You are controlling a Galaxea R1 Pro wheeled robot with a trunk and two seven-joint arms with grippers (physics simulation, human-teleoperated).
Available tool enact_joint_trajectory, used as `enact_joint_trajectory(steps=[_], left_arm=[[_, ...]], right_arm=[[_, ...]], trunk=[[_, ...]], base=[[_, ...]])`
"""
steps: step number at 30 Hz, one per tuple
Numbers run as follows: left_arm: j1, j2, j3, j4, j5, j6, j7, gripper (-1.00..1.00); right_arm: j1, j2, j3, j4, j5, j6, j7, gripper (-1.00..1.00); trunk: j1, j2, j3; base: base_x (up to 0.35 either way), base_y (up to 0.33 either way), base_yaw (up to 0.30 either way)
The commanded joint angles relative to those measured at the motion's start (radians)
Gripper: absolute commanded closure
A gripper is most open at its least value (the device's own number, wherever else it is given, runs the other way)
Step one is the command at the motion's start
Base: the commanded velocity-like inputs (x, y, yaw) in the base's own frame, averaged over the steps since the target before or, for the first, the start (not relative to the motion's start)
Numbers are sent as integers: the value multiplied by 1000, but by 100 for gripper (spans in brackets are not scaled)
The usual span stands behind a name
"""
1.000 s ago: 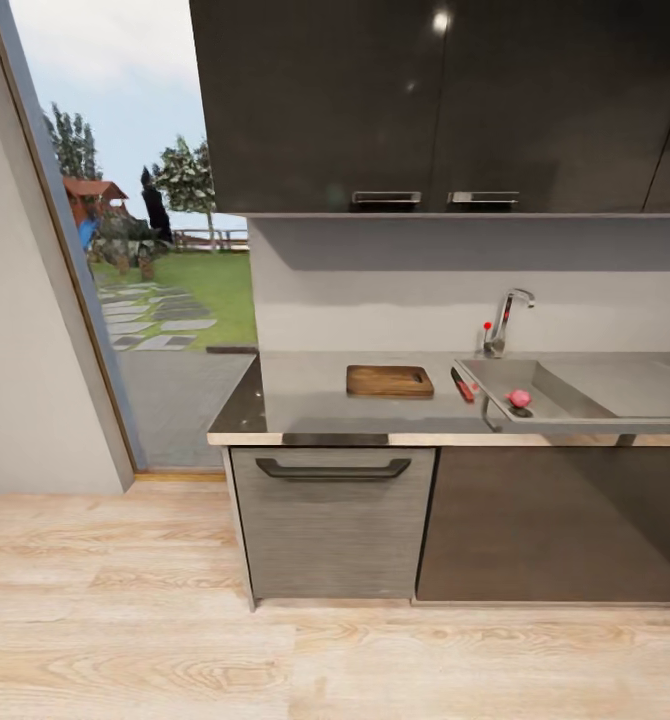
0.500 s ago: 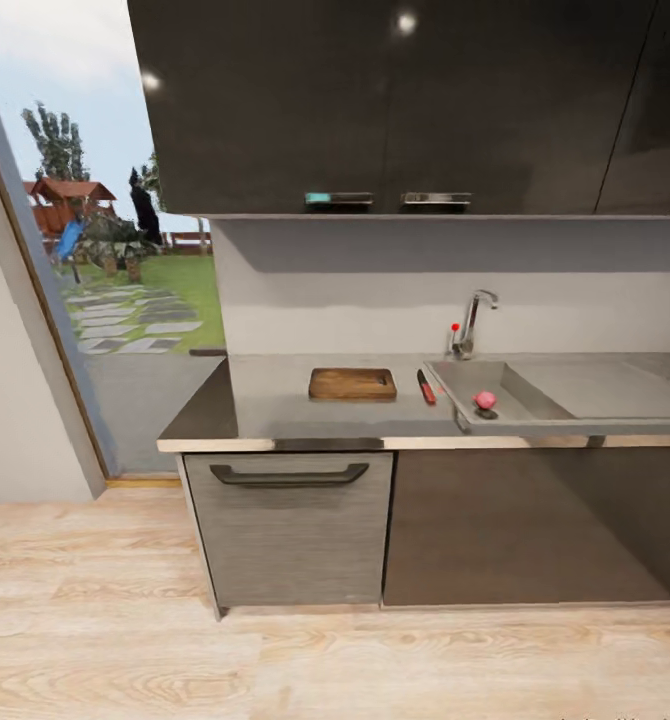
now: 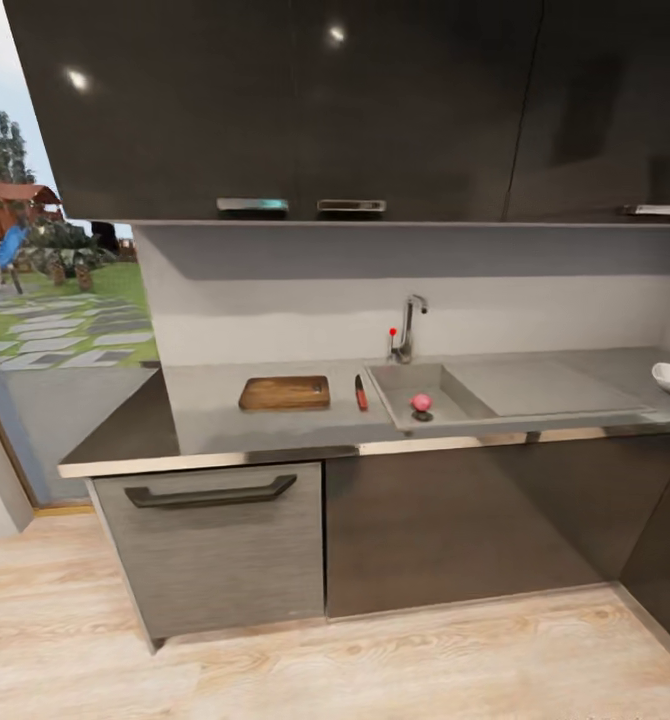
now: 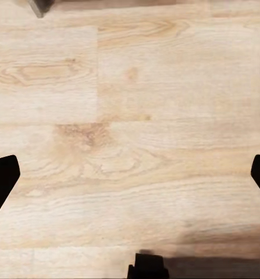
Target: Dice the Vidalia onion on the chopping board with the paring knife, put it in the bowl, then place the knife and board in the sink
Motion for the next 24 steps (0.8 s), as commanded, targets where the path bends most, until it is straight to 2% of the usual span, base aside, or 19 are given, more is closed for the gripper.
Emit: enact_joint_trajectory(steps=[1, 15, 24], left_arm=[[0, 0, 2, 0, 1, -3, 0, -100], [0, 0, 2, 0, 1, -3, 0, -100], [0, 0, 2, 2, 1, -3, 0, -100]], right_arm=[[-1, 0, -2, 1, 11, 0, -8, -100], [-1, -1, -3, 1, 11, -1, -8, -100], [-1, -3, -3, 1, 11, -1, -8, -100]], trunk=[[0, -1, 0], [0, -1, 16], [0, -1, 27]], base=[[76, -312, -199], [88, -308, -199], [148, -218, -199]])
